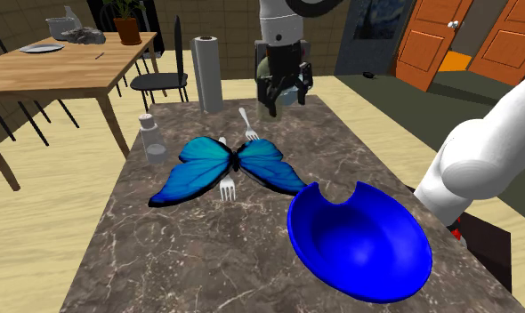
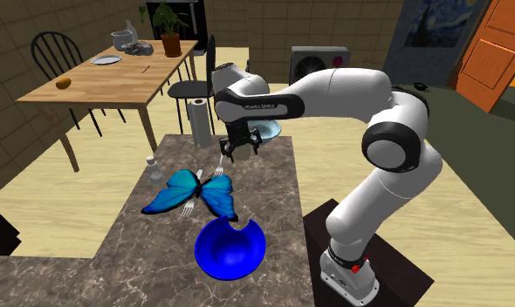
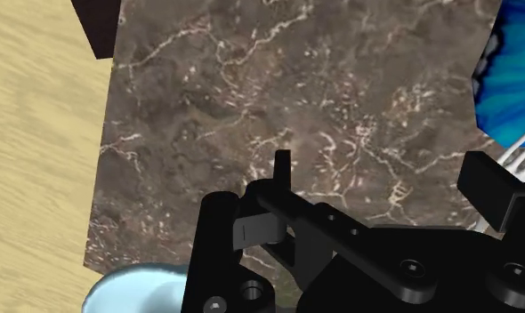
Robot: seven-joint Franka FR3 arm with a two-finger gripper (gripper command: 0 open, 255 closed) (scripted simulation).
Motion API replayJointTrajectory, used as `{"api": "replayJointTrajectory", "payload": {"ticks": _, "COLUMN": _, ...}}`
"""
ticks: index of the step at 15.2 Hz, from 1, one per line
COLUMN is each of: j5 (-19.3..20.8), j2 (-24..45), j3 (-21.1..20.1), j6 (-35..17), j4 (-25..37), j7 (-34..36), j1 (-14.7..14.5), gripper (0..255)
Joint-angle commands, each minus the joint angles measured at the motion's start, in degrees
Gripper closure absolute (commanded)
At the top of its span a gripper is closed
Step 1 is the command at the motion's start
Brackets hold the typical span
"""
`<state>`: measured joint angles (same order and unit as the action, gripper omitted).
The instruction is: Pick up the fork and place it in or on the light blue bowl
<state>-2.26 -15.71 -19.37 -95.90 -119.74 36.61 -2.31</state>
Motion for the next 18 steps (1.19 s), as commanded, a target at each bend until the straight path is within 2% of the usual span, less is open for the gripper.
{"api": "replayJointTrajectory", "payload": {"ticks": 1, "j5": 1.5, "j2": 5.2, "j3": -2.2, "j6": 0.1, "j4": 4.7, "j7": 4.4, "j1": -0.2, "gripper": 0}}
{"api": "replayJointTrajectory", "payload": {"ticks": 7, "j5": 8.3, "j2": 20.6, "j3": -6.5, "j6": 2.3, "j4": 19.5, "j7": 16.4, "j1": -2.6, "gripper": 0}}
{"api": "replayJointTrajectory", "payload": {"ticks": 8, "j5": 8.7, "j2": 21.5, "j3": -6.6, "j6": 2.5, "j4": 20.4, "j7": 17.0, "j1": -2.9, "gripper": 0}}
{"api": "replayJointTrajectory", "payload": {"ticks": 15, "j5": 8.6, "j2": 20.8, "j3": -6.3, "j6": -3.4, "j4": 13.8, "j7": 16.9, "j1": -2.5, "gripper": 0}}
{"api": "replayJointTrajectory", "payload": {"ticks": 18, "j5": 8.6, "j2": 20.8, "j3": -6.3, "j6": -3.4, "j4": 13.8, "j7": 16.9, "j1": -2.5, "gripper": 0}}
